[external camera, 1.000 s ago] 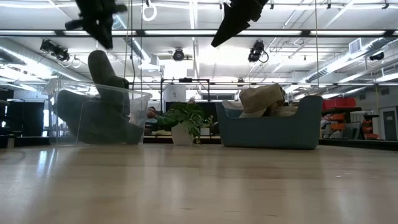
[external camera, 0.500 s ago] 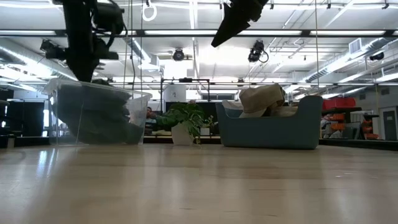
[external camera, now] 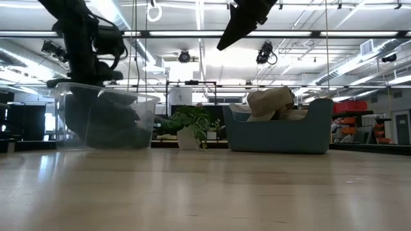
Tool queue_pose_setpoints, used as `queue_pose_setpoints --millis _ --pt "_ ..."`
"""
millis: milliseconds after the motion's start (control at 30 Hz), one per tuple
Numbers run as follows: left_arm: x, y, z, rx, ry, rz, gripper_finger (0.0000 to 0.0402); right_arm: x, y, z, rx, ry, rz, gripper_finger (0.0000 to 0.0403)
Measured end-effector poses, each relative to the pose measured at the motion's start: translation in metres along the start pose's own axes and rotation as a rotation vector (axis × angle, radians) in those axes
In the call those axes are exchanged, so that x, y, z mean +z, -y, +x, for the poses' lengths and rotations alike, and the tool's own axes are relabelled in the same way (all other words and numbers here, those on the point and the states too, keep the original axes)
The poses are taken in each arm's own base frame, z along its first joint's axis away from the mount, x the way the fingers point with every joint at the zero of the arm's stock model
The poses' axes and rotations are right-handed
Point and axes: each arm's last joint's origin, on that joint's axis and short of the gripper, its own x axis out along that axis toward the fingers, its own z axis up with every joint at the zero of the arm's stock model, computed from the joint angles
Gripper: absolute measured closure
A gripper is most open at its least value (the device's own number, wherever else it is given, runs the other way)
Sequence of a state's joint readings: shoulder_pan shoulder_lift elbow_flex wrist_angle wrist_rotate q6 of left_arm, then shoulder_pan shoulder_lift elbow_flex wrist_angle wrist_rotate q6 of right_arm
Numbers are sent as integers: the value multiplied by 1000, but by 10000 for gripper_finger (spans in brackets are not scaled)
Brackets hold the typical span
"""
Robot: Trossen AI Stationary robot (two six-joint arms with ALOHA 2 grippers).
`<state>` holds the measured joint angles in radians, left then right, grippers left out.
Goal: Pick & Place hat
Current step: Put the gray cap into the transparent bin, then return to Home Position
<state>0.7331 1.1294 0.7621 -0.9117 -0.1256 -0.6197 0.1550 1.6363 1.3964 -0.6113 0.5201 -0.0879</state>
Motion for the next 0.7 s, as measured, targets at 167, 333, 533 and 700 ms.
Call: queue_pose_setpoints --millis 167,333,533,700 --pt "13 6 -29 -60 75 3 399 0 3 2 -5 1 -18 234" --pt "25 18 -88 -156 193 43 399 1 5 -2 -3 12 -66 234" --pt "23 31 -161 -342 378 214 399 15 29 -44 -7 77 41 234" --pt "1 36 -193 -474 510 488 399 18 56 -91 -14 156 153 234"
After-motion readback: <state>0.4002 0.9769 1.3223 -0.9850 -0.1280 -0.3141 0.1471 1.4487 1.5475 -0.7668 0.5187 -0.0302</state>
